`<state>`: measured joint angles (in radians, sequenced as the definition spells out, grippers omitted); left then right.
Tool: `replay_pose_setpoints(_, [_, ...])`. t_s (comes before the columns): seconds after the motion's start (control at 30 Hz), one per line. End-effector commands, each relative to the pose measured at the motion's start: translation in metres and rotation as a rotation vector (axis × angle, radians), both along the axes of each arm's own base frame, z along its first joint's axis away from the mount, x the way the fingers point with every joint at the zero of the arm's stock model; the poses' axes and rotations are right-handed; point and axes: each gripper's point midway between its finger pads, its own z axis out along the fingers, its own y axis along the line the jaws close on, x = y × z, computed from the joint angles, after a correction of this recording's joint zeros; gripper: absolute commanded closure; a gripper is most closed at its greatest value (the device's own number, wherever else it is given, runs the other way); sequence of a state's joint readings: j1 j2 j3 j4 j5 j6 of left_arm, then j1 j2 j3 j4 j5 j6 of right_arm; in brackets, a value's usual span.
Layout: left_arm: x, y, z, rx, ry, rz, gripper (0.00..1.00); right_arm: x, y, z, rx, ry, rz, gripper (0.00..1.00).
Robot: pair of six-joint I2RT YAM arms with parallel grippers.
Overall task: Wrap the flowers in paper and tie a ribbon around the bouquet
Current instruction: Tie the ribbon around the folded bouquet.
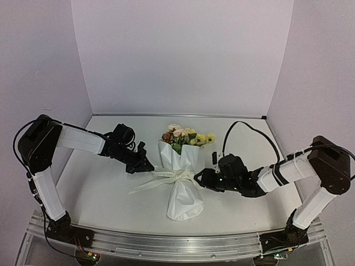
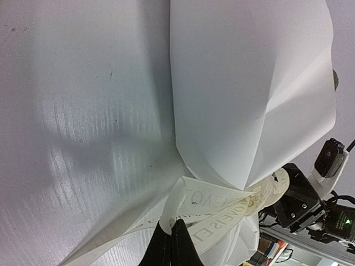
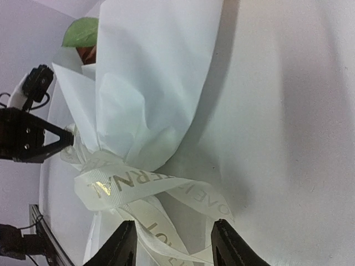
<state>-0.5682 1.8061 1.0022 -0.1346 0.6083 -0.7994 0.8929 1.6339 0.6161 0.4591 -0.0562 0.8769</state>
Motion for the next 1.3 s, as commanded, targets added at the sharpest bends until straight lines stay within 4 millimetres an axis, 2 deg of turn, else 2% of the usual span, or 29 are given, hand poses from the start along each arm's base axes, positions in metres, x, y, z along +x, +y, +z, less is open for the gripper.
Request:
replay_pose_setpoints(0.0, [0.010, -0.005, 0.013, -0.019, -0.040, -0.016, 1.00, -0.006, 0.011, -0.004, -0.109, -0.057, 0.154, 0.52])
replay_pose_setpoints(0.17, [0.010, -0.005, 0.013, -0.014, -0.040, -0.015, 1.00, -0.013, 0.018, -0.007, -0.137, -0.042, 0.197, 0.59])
replay_pose_setpoints(0.27, [0.010, -0.004, 0.012, -0.013, -0.040, -0.012, 1.00, -0.015, 0.018, -0.008, -0.161, -0.040, 0.189, 0.68])
replay_pose_setpoints(0.4, [0.010, 0.000, 0.010, 0.007, -0.043, 0.001, 1.00, -0.016, 0.007, -0.008, -0.221, -0.033, 0.147, 0.87])
replay_pose_setpoints(0.53, [0.012, 0.013, 0.003, 0.045, -0.039, 0.035, 1.00, -0.017, -0.007, -0.002, -0.313, -0.034, 0.112, 0.95])
replay_pose_setpoints(0.67, [0.013, 0.023, -0.001, 0.059, -0.042, 0.063, 1.00, -0.024, -0.017, 0.003, -0.392, -0.025, 0.109, 1.00])
replay_pose_setpoints(0.97, [0.017, 0.045, -0.006, 0.106, -0.051, 0.113, 1.00, -0.024, -0.046, 0.007, -0.583, 0.003, 0.062, 1.00])
replay_pose_setpoints(1.27, [0.022, 0.073, -0.005, 0.178, -0.074, 0.194, 1.00, -0.025, -0.059, -0.004, -0.718, 0.058, 0.056, 1.00])
